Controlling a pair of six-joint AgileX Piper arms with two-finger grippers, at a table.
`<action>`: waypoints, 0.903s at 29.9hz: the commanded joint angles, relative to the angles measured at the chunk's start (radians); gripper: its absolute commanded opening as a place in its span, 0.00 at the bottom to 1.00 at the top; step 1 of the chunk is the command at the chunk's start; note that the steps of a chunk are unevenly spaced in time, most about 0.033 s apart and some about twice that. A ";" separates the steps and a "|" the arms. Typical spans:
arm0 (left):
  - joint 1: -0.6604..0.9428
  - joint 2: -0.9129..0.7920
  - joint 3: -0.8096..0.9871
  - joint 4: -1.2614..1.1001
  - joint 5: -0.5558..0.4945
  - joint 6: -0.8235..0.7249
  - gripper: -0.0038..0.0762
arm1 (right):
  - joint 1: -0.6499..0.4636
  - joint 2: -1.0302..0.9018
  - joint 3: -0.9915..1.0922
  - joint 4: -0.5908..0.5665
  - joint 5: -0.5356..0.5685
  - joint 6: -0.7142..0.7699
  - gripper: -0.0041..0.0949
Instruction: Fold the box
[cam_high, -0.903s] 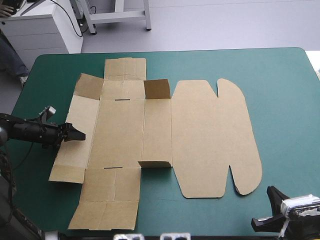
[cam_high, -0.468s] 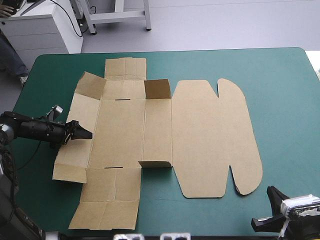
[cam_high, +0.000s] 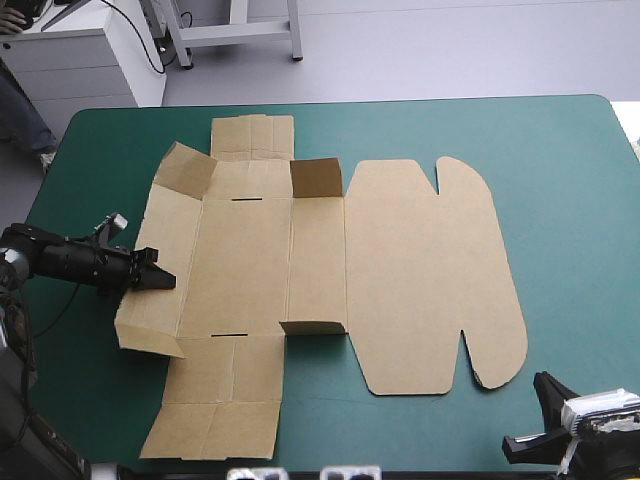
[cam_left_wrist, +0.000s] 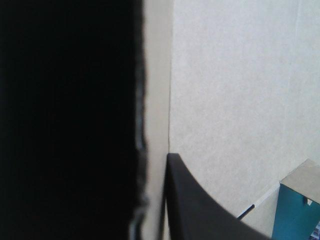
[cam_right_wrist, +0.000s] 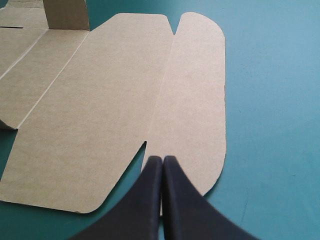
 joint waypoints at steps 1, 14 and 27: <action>-0.014 -0.032 -0.008 0.011 0.092 0.051 0.04 | 0.003 -0.017 -0.028 0.016 -0.072 -0.002 0.02; -0.134 -0.099 -0.250 0.130 0.064 0.067 0.04 | 0.003 -0.017 -0.028 0.016 -0.072 -0.002 0.02; -0.621 -0.172 -0.582 0.788 -0.091 0.026 0.04 | 0.003 -0.017 -0.028 0.016 -0.072 -0.002 0.02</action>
